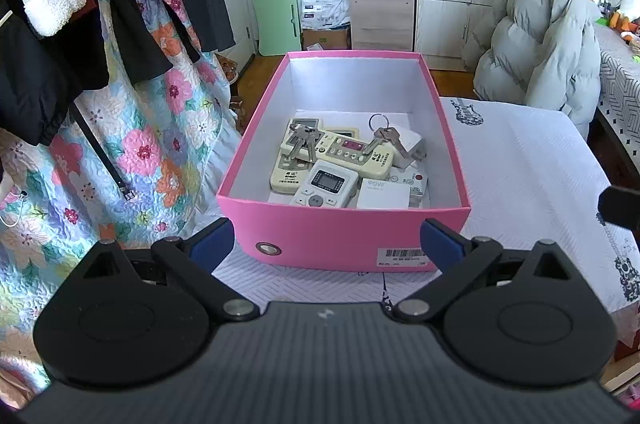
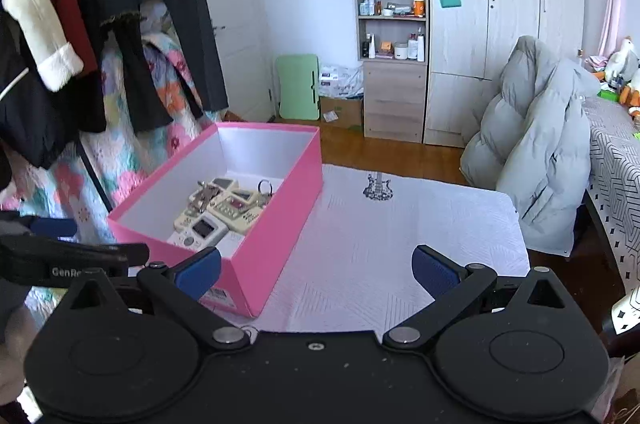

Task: Organize rigid objects

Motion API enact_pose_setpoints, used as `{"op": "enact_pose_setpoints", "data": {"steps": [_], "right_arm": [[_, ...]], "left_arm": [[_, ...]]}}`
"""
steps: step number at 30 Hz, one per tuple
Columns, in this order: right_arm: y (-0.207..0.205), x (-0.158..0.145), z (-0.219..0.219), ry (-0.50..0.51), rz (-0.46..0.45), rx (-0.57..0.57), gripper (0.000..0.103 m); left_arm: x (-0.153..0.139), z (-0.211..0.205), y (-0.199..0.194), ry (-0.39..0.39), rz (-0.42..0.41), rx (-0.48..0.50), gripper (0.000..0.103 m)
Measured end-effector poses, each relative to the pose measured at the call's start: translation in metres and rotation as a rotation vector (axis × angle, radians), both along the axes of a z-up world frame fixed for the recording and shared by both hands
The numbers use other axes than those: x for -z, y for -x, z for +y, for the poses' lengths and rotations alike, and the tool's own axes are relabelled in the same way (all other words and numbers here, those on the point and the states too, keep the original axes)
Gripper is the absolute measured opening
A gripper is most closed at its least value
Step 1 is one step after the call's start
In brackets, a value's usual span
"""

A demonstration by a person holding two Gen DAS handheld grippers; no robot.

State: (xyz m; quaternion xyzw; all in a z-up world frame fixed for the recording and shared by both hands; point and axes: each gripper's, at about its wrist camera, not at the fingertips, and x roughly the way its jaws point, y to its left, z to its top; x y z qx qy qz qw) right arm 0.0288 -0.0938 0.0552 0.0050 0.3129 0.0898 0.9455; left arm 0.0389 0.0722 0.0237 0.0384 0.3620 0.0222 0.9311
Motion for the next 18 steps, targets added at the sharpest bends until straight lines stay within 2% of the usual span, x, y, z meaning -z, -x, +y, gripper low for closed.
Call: {"op": "enact_pose_setpoints", "data": {"steps": [18], "right_arm": [[-0.0031,0.0061,0.0052,0.059,0.059,0.030,0.103]], "left_arm": [[0.0035,-0.0009,-0.0014,-0.005,0.003,0.007,0.101]]}}
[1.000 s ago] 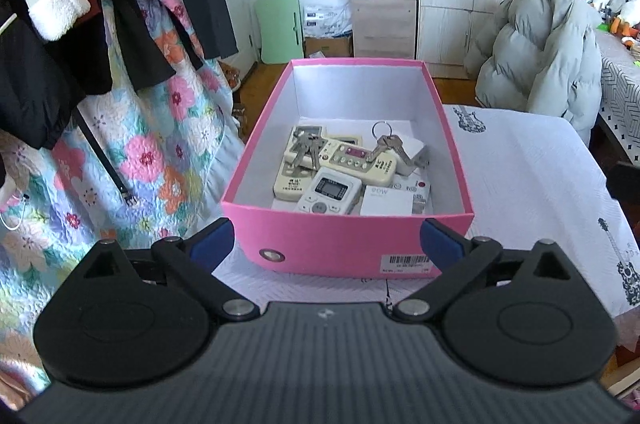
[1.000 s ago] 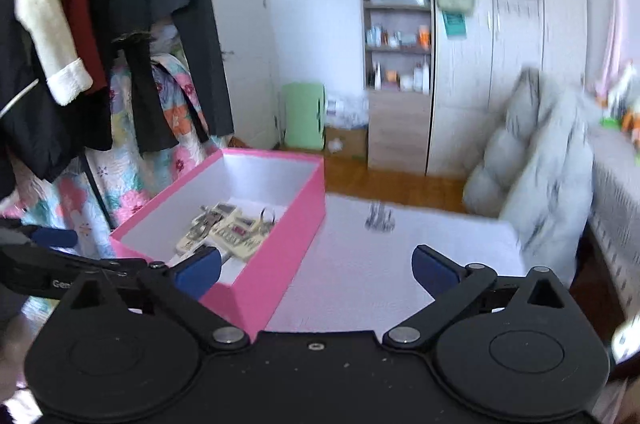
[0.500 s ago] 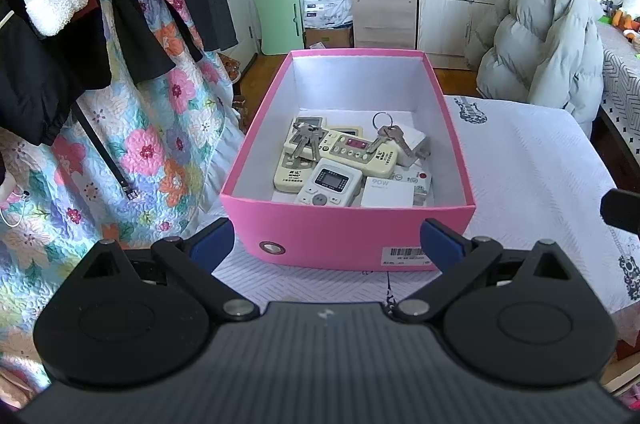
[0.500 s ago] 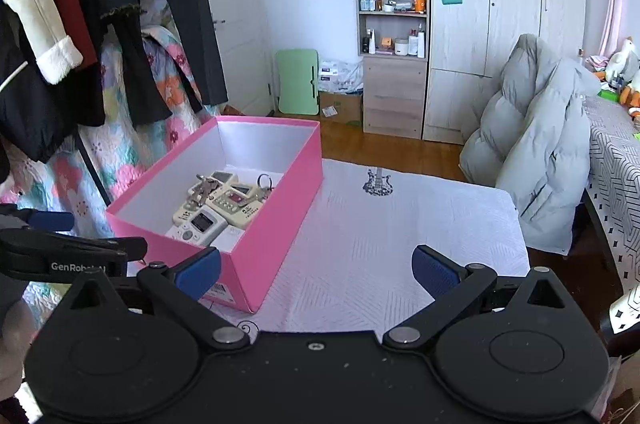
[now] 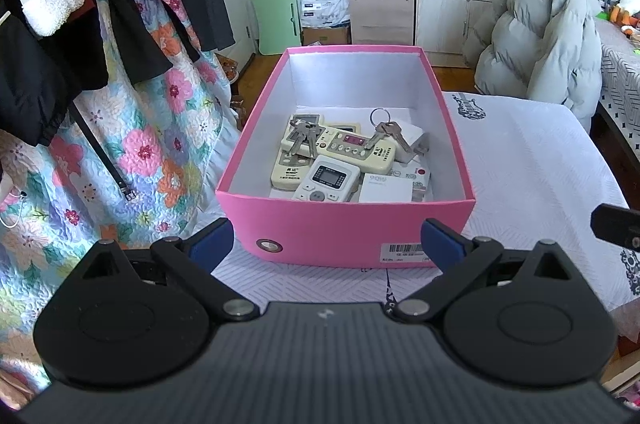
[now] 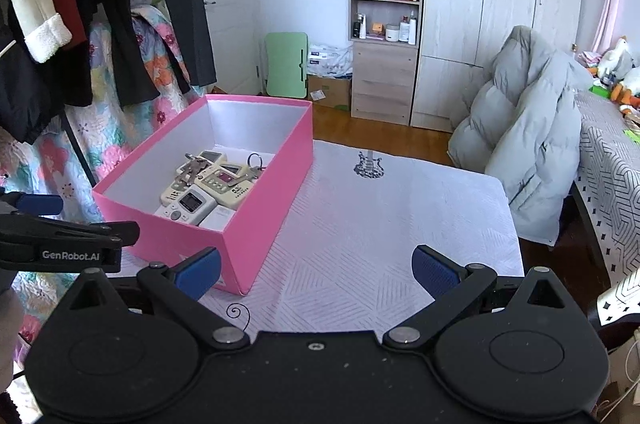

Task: Organize rigid objects

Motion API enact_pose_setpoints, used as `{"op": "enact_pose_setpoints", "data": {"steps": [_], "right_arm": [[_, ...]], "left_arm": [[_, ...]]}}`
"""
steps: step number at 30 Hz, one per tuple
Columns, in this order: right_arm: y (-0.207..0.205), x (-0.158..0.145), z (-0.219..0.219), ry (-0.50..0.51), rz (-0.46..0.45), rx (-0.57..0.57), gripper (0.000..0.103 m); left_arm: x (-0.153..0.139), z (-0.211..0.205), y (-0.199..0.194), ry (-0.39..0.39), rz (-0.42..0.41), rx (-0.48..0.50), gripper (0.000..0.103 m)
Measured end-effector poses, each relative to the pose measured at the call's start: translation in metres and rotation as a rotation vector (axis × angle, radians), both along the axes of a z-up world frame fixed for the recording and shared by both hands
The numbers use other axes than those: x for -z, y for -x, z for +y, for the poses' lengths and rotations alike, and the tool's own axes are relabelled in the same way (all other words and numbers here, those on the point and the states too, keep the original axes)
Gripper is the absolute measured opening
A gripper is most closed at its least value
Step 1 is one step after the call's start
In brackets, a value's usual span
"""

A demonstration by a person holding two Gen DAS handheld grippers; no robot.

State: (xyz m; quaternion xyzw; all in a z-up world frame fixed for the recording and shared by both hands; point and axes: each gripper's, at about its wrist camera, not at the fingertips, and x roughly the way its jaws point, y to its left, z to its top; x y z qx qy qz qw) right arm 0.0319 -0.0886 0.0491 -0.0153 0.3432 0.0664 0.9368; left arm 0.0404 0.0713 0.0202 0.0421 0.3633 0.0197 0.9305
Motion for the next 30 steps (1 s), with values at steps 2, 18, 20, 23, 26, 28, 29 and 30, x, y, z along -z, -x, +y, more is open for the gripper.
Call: {"op": "enact_pose_setpoints", "data": {"steps": [2,18,20,23,26,28,29,30], "right_arm": [[-0.0016,0.0017,-0.0010,0.003,0.012,0.012,0.103],[-0.0072,0.0062,-0.0081,0.008,0.025,0.089,0.103],[-0.0068,0.0064,-0.0081,0.008,0.025,0.094,0.103],[-0.0064,0.0074,-0.0074,0.011,0.029,0.097,0.103],[-0.0069,0.0068,-0.0063,0.011,0.032,0.099,0.103],[-0.0077,0.0074,-0.0068,0.008,0.035,0.097,0.103],[-0.0079,0.0077,-0.0067,0.009,0.037,0.095,0.103],[-0.0079,0.0079,-0.0063,0.010,0.038,0.093,0.103]], "left_arm": [[0.0010,0.0000,0.0006,-0.001,-0.002,0.001,0.101],[0.0047,0.0033,-0.0051,0.012,0.006,-0.008,0.102],[0.0061,0.0023,-0.0049,0.007,0.005,-0.005,0.102],[0.0067,0.0012,-0.0048,-0.005,0.004,-0.005,0.102],[0.0066,0.0003,-0.0037,-0.009,0.000,-0.005,0.102],[0.0063,-0.0003,-0.0030,-0.009,0.000,-0.005,0.102],[0.0062,-0.0006,-0.0029,-0.010,0.000,-0.004,0.102],[0.0062,-0.0003,-0.0029,-0.011,0.000,-0.003,0.102]]}}
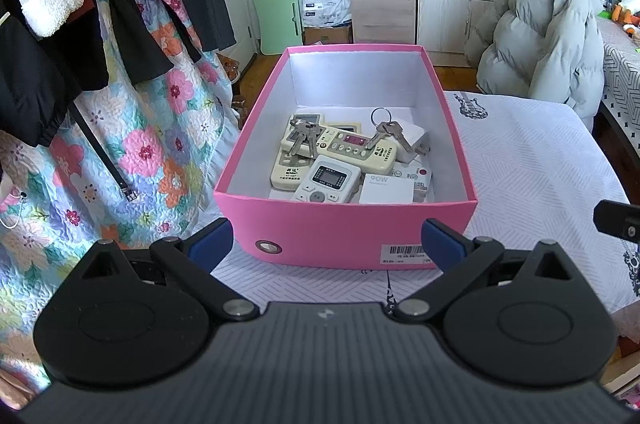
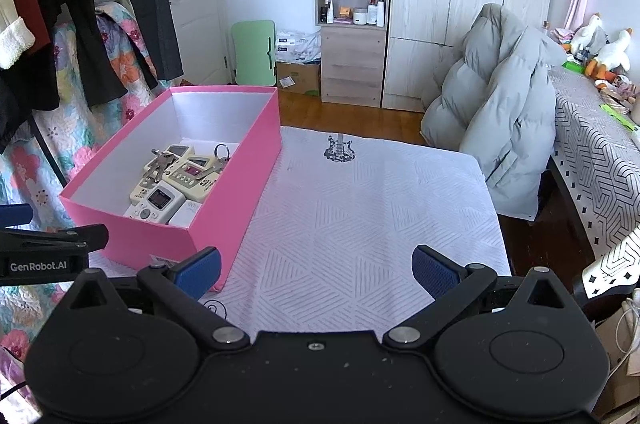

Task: Organize rigid objects

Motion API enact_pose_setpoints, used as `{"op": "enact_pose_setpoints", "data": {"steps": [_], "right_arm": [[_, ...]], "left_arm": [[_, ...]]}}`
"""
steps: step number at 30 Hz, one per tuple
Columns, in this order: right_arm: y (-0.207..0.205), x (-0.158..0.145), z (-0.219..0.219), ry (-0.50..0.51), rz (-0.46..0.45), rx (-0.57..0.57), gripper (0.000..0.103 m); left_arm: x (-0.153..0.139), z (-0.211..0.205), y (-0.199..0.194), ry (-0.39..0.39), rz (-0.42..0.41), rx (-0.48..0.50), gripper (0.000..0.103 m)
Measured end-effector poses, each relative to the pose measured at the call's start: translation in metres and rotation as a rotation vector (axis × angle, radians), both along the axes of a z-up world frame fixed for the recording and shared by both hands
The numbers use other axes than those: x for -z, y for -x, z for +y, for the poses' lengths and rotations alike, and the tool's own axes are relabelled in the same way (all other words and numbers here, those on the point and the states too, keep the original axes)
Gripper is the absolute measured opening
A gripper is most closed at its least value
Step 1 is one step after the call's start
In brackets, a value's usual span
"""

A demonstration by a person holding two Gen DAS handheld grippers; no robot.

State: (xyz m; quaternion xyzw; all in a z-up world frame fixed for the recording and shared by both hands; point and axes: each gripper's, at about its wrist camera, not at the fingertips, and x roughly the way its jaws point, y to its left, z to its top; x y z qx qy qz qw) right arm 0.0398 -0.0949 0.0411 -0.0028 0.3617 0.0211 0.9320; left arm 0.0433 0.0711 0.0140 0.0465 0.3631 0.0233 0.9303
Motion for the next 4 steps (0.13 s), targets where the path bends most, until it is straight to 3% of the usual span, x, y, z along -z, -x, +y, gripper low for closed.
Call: {"op": "enact_pose_setpoints", "data": {"steps": [4], "right_arm": [[0.0000,0.0002,0.0001,0.002,0.001,-0.006,0.103]], "left_arm": [[-0.0007,-0.0009,0.0013,0.001,0.001,0.007,0.102]]}}
